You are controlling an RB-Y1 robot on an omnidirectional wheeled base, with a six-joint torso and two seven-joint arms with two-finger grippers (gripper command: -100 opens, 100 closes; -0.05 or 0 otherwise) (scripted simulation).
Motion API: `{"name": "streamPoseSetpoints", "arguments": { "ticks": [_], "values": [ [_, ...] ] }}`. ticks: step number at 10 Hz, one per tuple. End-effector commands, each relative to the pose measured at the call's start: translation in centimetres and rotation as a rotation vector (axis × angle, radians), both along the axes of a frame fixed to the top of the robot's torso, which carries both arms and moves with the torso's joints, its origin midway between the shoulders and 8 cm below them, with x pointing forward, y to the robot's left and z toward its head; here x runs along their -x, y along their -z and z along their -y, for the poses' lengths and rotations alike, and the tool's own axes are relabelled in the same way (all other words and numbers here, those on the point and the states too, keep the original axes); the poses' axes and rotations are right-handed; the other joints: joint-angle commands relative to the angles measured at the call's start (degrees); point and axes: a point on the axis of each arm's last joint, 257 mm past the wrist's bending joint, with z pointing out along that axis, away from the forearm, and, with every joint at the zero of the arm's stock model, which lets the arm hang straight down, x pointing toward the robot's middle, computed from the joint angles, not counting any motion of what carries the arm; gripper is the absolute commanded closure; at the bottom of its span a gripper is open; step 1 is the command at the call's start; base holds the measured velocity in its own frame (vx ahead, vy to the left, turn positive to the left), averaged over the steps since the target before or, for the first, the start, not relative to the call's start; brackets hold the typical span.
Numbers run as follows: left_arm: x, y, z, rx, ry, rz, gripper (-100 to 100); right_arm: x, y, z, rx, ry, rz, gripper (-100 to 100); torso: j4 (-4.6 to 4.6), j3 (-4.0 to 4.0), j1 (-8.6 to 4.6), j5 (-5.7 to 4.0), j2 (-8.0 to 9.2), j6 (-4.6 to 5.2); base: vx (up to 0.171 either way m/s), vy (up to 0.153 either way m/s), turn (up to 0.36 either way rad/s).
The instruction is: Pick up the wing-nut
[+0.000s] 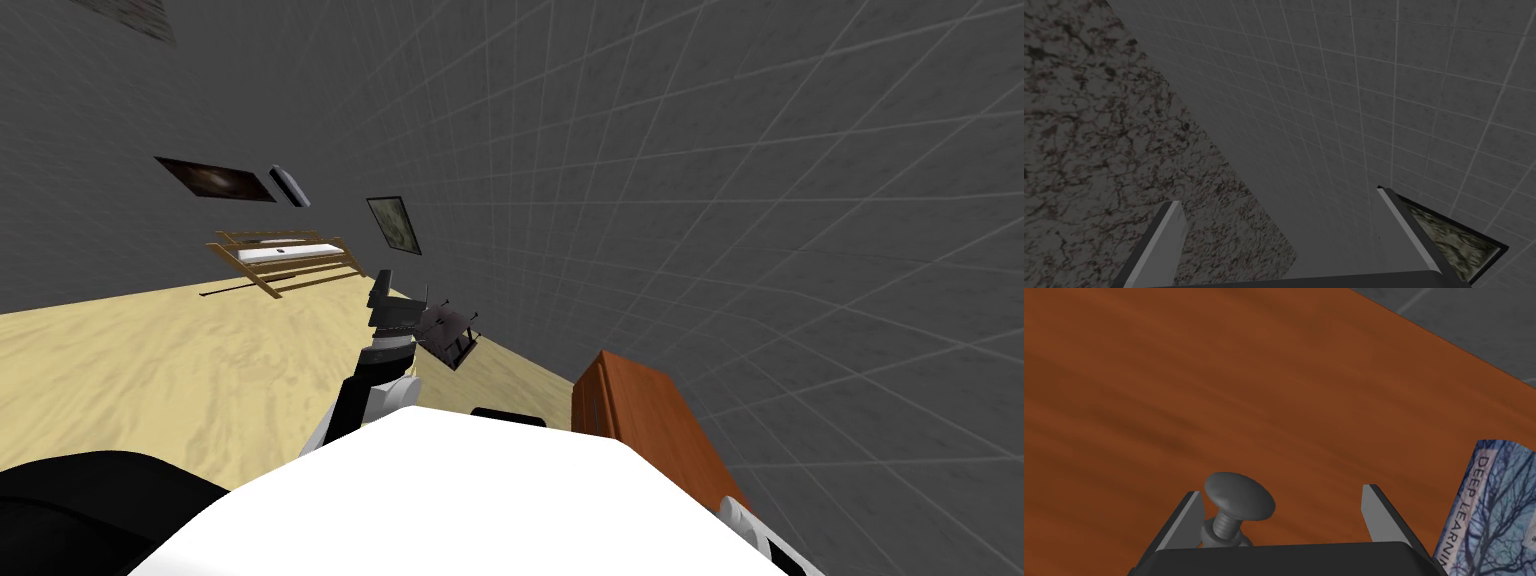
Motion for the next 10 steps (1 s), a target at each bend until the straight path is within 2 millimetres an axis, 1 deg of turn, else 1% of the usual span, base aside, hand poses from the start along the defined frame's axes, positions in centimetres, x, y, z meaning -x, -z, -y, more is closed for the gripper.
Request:
{"name": "streamPoseSetpoints", "arguments": {
  "ticks": [1, 6, 7, 8, 10],
  "values": [
    [0.0, 0.0, 0.0, 0.000, 0.000, 0.000, 0, 0.3, 0.0, 0.0, 0.008, -0.074, -0.063, -100, 0.00, 0.00, 0.00, 0.00, 0.00, 0.00, 0.000, 0.000, 0.000],
    [0.0, 0.0, 0.0, 0.000, 0.000, 0.000, 0, 1.7, -0.8, 1.3, 0.045, -0.177, -0.180, -100, -0.02, 0.01, -0.05, -0.03, 0.05, 0.06, -0.001, 0.001, 0.004],
    [0.0, 0.0, 0.0, 0.000, 0.000, 0.000, 0, 1.4, -0.1, 0.3, 0.045, -0.173, -0.165, -100, -0.03, 0.00, -0.08, -0.04, 0.03, 0.06, 0.026, -0.026, -0.084],
    [0.0, 0.0, 0.0, 0.000, 0.000, 0.000, 0, 1.2, 0.3, -0.1, 0.047, -0.177, -0.164, -100, -0.05, -0.04, -0.15, -0.08, -0.04, 0.08, 0.028, -0.032, -0.096],
    [0.0, 0.0, 0.0, 0.000, 0.000, 0.000, 0, 1.2, 0.4, -0.3, 0.048, -0.180, -0.163, -100, -0.08, -0.05, -0.27, -0.30, -0.01, 0.09, 0.006, -0.007, -0.022]
  ]
}}
